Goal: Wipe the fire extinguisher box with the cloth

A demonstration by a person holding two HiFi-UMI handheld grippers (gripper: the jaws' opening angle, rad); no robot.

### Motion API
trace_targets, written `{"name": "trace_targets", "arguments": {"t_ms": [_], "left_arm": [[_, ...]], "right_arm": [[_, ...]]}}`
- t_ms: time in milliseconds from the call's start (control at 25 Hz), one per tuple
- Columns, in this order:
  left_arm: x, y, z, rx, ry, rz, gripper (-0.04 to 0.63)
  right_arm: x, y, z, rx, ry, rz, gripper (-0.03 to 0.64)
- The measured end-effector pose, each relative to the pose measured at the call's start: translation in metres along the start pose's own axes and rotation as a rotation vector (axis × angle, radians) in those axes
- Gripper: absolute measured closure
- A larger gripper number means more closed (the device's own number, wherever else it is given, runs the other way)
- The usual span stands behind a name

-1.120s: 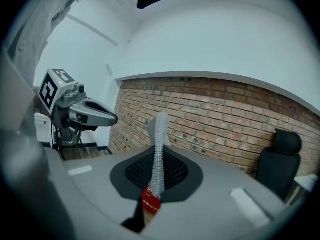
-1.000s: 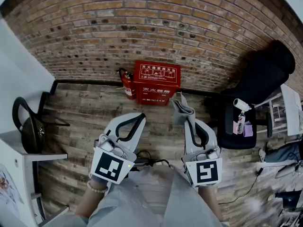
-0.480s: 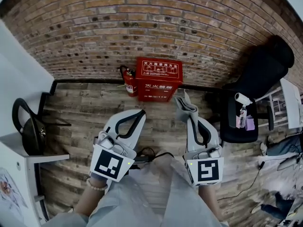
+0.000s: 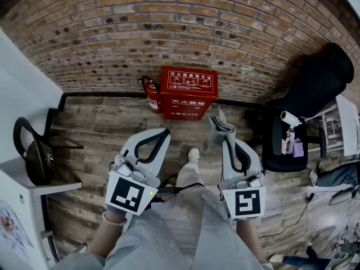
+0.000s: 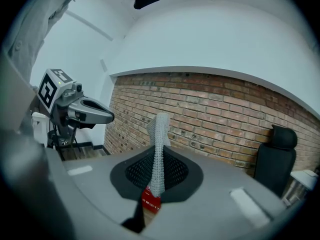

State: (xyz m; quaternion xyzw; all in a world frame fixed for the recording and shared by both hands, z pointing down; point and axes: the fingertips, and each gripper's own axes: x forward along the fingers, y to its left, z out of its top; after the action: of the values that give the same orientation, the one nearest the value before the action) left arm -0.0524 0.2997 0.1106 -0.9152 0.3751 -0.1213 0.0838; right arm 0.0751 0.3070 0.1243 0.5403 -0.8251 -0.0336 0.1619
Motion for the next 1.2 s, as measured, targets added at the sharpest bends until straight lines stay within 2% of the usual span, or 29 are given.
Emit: {"name": "trace_targets", "arguments": {"t_ms": [360,800,1200], "left_arm": [[0.078,0.025,-0.008,0.009,0.039,0.019,0.604],[0.187,0.065,-0.009,-0.004,0.084,0.071,0.603],[0.229,0.085,-0.015,-0.039,0.140,0.151,0.603]], "right_arm": [[0.064,-0.059,-0.012,0.000,-0.010,0.040,0.598],[0.160,-0.141,-0.030,0.021,0.011,0.167,0.598],[0.204,-0.167,-0.049,0.030,0.050,0.274,0.598]]}}
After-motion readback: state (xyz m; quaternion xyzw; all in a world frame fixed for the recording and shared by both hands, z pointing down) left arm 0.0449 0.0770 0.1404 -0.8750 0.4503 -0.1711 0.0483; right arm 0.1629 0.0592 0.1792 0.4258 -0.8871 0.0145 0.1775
